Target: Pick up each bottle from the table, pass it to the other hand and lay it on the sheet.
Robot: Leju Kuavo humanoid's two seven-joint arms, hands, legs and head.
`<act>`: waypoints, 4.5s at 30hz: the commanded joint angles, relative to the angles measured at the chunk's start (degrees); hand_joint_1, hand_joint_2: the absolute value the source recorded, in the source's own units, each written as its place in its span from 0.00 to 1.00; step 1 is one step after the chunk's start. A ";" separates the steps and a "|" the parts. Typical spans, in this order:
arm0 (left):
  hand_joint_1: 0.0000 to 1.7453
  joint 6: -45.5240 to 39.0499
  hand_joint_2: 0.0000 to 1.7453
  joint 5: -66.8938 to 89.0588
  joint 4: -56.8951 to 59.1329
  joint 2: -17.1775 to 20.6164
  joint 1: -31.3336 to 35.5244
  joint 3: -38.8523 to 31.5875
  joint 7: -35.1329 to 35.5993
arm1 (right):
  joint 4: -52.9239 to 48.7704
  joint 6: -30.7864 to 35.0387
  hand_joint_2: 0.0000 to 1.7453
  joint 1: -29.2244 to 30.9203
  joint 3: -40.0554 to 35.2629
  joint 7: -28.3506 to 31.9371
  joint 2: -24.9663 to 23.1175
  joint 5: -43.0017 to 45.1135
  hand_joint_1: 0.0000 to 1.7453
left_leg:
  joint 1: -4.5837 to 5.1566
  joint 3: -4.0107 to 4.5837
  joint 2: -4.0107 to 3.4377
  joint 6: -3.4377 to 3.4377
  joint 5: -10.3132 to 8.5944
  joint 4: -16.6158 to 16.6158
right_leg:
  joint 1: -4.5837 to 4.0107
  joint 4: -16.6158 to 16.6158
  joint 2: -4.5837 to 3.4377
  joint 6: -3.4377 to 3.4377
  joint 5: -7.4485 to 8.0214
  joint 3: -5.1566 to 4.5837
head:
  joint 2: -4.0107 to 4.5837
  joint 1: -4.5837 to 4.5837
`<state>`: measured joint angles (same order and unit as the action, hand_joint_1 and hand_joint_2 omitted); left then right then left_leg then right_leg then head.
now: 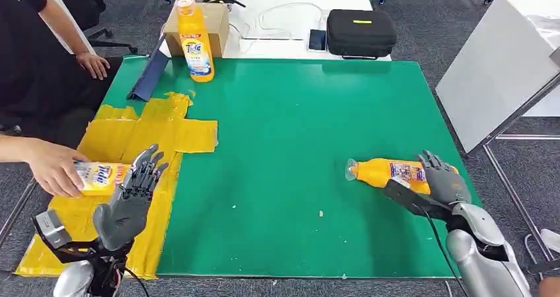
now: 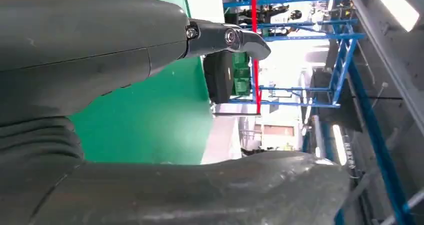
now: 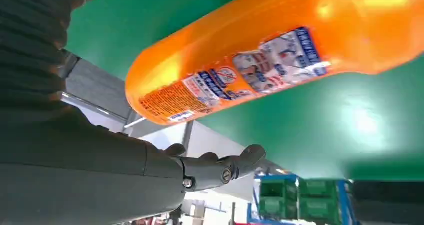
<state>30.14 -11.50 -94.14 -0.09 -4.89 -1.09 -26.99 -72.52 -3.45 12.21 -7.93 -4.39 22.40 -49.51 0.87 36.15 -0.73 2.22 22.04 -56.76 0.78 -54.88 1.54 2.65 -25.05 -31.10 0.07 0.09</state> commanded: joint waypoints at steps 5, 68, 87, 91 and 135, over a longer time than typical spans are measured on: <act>0.00 1.00 0.00 -0.71 2.40 -1.06 1.27 -2.81 0.65 | 9.58 -1.00 1.00 5.11 -0.09 -0.43 -0.69 0.12 0.00 | -0.07 -0.13 -0.06 -0.22 0.07 -0.04 | -0.04 -0.02 -0.25 -0.14 0.00 0.08 | 0.00 0.02; 0.00 2.41 0.00 -6.77 18.98 1.23 13.81 2.56 -0.56 | 27.05 -27.75 1.00 25.54 -48.99 16.85 16.36 13.69 1.00 | -0.10 -0.37 0.10 -0.04 -0.09 0.01 | -0.08 0.13 -0.07 -0.01 0.09 -0.01 | 0.00 0.00; 0.00 2.04 0.00 -8.04 19.75 -0.08 15.19 3.05 0.89 | 30.00 -24.33 1.00 26.06 -57.32 15.24 14.30 11.69 0.00 | -0.15 -0.72 -0.87 -0.12 -0.03 -0.01 | -0.13 0.12 -1.05 -0.38 0.41 -0.17 | 0.00 -0.02; 0.00 1.94 0.00 -8.23 20.49 -0.09 15.78 3.52 0.86 | 27.93 -25.11 1.00 25.68 -58.17 15.33 16.48 12.97 1.00 | -0.15 -0.57 -0.60 -0.05 -0.31 0.03 | -0.13 0.17 -0.88 -0.36 0.56 -0.29 | 0.00 0.00; 0.00 2.28 0.00 -10.42 12.88 1.97 8.94 2.06 1.32 | 3.24 -19.11 1.00 -1.39 -15.82 17.06 0.94 51.27 1.00 | -0.24 0.33 -0.39 -0.18 -0.45 -0.04 | -0.22 -0.01 -0.68 -0.06 0.57 -0.38 | 0.00 0.00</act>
<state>32.94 -22.01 -81.33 1.22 3.93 1.05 -26.34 -65.24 -23.65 13.78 -28.97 12.59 29.12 2.51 0.69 36.63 -1.09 2.21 21.49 -56.78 0.60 -54.91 1.04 2.70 -24.44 -31.63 0.07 0.09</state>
